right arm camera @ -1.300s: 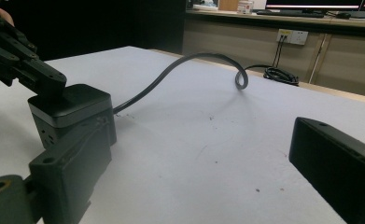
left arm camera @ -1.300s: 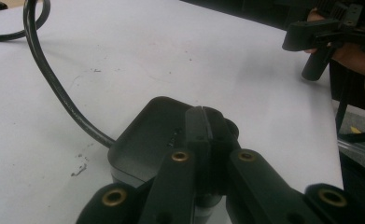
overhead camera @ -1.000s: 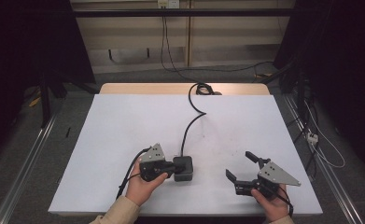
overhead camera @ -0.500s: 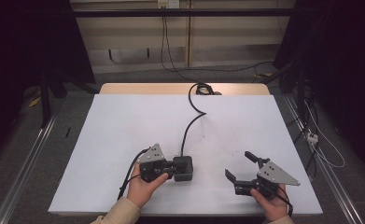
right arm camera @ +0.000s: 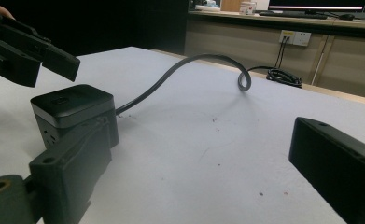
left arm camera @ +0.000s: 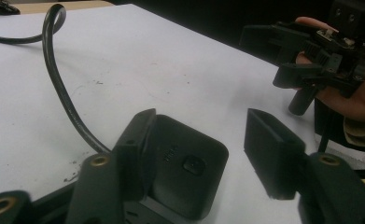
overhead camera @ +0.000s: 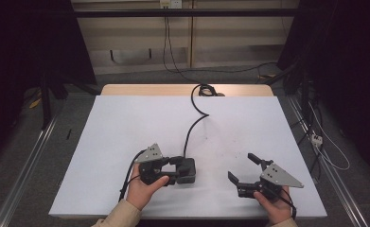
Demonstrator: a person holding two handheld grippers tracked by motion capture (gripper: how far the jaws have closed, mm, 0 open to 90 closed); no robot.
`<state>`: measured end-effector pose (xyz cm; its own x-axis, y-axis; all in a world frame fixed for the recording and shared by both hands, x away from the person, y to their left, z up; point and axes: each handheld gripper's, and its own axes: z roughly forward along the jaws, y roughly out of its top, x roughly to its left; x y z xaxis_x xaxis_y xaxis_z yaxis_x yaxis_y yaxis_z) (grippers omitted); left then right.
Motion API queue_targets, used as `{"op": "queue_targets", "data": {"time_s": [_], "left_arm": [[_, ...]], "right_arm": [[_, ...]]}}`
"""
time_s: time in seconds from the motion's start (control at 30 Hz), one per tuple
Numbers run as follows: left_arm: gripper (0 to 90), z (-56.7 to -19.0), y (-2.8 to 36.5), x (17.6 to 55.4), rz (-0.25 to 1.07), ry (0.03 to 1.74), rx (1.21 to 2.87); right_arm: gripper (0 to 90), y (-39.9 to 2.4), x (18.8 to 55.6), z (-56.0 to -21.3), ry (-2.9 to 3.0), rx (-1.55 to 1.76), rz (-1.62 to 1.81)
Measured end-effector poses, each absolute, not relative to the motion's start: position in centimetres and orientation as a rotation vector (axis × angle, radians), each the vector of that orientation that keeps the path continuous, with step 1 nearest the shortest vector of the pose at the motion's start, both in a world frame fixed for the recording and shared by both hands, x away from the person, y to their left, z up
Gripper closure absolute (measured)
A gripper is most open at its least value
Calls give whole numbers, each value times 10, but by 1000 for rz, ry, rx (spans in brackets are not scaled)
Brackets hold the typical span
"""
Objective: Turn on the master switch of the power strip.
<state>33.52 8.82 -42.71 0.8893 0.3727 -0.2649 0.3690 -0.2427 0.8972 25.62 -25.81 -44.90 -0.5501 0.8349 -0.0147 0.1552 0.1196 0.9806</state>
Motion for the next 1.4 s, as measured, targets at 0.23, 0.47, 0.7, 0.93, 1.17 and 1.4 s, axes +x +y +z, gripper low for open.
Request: {"op": "queue_targets", "data": {"time_s": [0.23,0.47,0.7,0.93,1.17,1.4], "left_arm": [[260,-425,93,337,15,578,1845],[182,-425,99,338,31,577,1868],[152,-426,109,338,38,569,1879],[136,-427,121,340,42,592,1863],[129,-427,131,341,52,590,1853],[121,-428,139,343,64,609,1849]], "right_arm": [[50,-258,256,-449,1808,959,1473],[50,-259,256,-449,1809,960,1472],[50,-259,256,-449,1809,959,1472],[50,-259,256,-449,1810,959,1473],[50,-259,256,-449,1809,960,1474],[50,-259,256,-448,1807,958,1476]]}}
